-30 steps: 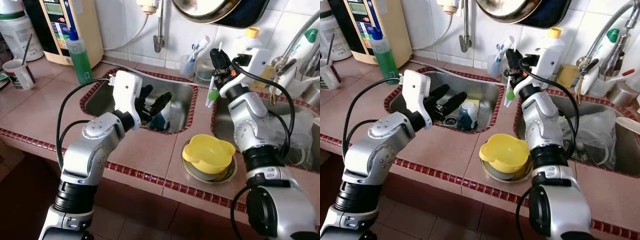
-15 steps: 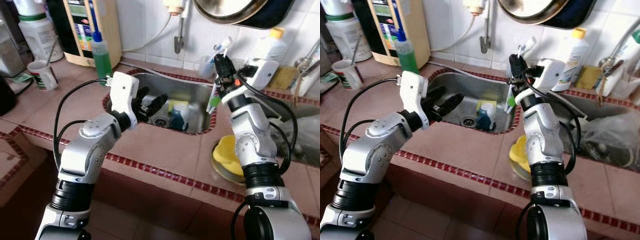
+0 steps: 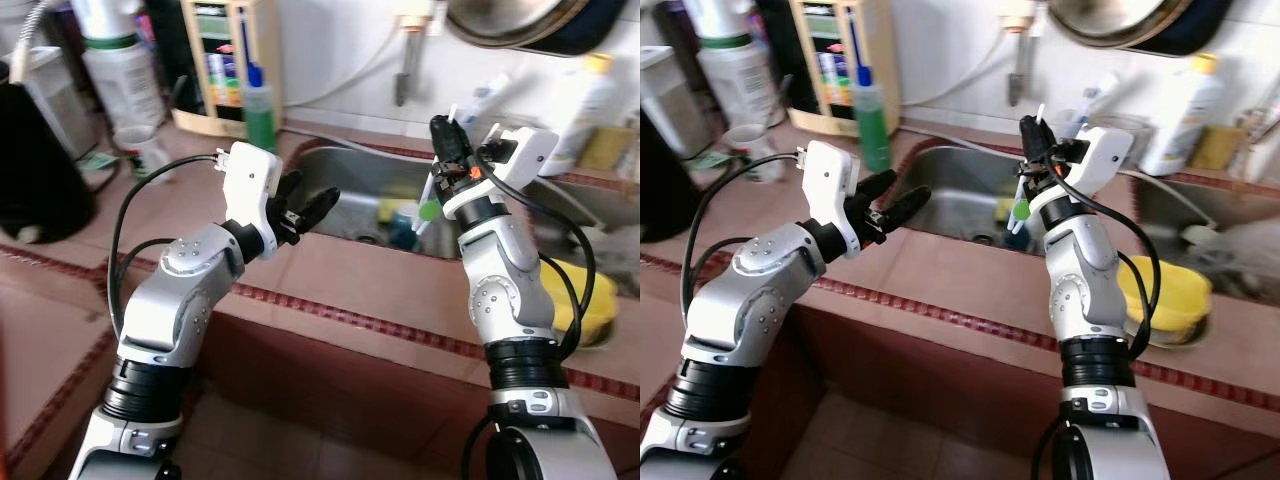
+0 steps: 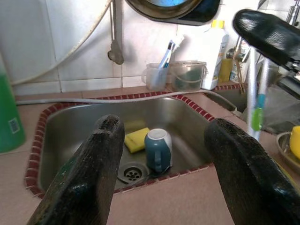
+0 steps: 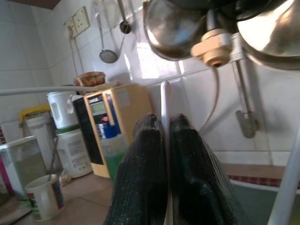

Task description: Kitchen organization

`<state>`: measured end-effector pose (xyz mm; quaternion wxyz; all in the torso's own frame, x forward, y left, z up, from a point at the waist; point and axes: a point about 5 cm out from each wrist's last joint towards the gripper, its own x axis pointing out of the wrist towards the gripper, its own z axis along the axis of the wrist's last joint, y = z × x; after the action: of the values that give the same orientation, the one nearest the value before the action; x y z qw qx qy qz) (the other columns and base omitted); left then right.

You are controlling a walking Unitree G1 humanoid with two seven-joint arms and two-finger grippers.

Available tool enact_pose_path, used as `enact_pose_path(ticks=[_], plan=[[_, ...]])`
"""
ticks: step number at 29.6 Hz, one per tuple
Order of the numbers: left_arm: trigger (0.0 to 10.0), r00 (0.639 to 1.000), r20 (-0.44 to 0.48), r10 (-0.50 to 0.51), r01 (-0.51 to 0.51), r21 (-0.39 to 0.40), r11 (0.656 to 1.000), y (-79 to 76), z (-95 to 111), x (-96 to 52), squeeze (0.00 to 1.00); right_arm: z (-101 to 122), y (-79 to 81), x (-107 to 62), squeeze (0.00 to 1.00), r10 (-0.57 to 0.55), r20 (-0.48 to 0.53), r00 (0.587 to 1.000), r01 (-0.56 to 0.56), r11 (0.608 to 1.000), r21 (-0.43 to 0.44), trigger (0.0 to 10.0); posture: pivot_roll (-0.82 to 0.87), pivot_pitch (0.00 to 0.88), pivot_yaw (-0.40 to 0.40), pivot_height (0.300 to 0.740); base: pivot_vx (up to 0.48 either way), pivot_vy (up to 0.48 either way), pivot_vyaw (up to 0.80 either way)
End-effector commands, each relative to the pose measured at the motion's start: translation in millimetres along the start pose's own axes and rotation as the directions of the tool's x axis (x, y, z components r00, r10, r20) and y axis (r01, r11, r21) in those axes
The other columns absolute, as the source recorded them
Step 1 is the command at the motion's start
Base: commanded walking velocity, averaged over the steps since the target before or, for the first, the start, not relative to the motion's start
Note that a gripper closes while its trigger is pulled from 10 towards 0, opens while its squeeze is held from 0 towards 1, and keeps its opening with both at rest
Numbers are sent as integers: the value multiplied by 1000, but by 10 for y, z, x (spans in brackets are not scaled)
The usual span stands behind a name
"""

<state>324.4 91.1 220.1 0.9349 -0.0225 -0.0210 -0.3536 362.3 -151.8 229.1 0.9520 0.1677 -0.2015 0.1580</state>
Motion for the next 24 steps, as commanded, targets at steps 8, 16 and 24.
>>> enact_pose_path(ticks=[8,16,24], plan=[[10000,999,-6,-45,45,49,998,-86,7,56,0,139,-70,-10,0,-30,32,999,31,999,-34,10000,1,0,24,740,0,0,0],[10000,997,0,-81,81,64,995,-97,17,69,0,173,-91,-9,0,-39,40,998,40,998,-40,10000,-12,2,35,740,156,0,0],[10000,997,2,-81,80,70,994,-86,22,63,0,170,-85,1,0,-38,39,999,39,999,-34,10000,-1,1,29,740,480,0,0]])
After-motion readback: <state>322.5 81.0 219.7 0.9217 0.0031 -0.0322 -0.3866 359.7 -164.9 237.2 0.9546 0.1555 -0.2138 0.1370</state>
